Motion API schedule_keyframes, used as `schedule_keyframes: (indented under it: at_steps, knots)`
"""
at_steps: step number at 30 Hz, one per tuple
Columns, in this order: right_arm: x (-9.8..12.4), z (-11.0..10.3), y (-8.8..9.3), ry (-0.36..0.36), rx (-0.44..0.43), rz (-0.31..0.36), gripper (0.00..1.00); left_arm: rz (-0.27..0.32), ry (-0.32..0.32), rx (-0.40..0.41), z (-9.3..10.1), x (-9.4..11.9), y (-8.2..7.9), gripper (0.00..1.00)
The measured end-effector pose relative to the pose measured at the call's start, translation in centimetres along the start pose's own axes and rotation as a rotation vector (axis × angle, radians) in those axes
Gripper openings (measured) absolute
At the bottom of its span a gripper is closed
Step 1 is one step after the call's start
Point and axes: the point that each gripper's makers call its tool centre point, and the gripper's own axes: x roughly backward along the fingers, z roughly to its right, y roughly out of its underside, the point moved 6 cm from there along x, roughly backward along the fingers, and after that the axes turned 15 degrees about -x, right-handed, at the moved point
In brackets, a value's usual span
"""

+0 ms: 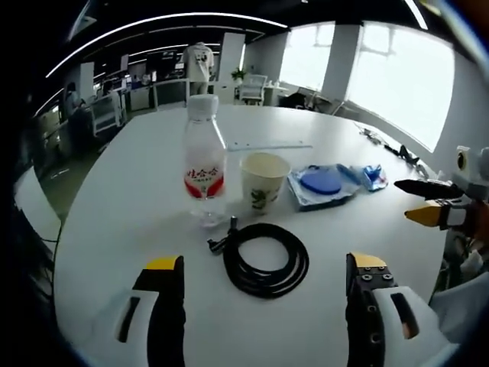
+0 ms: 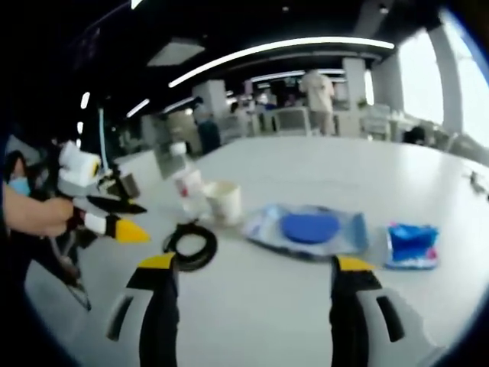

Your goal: Arrange the tabletop items into an orderly group along one side of the table until the central work area is clear of visible clutter.

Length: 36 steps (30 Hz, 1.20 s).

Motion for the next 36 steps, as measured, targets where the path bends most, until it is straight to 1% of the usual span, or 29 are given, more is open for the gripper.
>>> schedule_keyframes:
  at_steps: [5,9,12,15,18,23,26,28,32,36]
  knots:
    - [-2.0,-0.4,0.8,-0.021,0.001,-0.031,0.78,-0.03,0.011,0.011,-0.2,-1.2,0.9,0.85]
    - [-3.6,-1.1,1.6,-0.047,-0.001,-0.065,0.76,-0.063,0.024,0.056,-0.3,-2.2,1.8,0.85]
    - [-4.7,-2.0,2.0,-0.083,0.004,-0.09,0.76,-0.059,0.022,0.067,-0.4,-2.6,1.7,0.85]
    - [-5.6,-2.6,2.1,-0.101,0.007,-0.096,0.76,-0.062,0.031,0.058,-0.2,-3.1,1.5,0.85]
    - [-6.8,-3.2,2.3,-0.127,-0.016,-0.106,0.76,-0.071,0.039,0.058,-0.4,-3.6,1.6,0.84]
    - [-8.5,-3.9,3.0,-0.159,0.003,-0.15,0.75,-0.077,0.046,0.077,-0.4,-4.3,1.7,0.81]
    - [-9.2,-3.9,3.3,-0.166,-0.013,-0.165,0.72,-0.097,0.052,0.102,-0.7,-4.8,2.2,0.79]
    - [-9.7,-4.0,3.5,-0.169,-0.009,-0.176,0.71,-0.097,0.055,0.123,-0.7,-4.9,2.1,0.77]
    - [-10.5,-4.3,3.4,-0.185,-0.012,-0.186,0.69,-0.105,0.063,0.117,-0.6,-5.1,2.2,0.75]
    - [-11.2,-4.2,3.4,-0.179,-0.009,-0.186,0.66,-0.107,0.06,0.133,-0.9,-5.2,2.2,0.72]
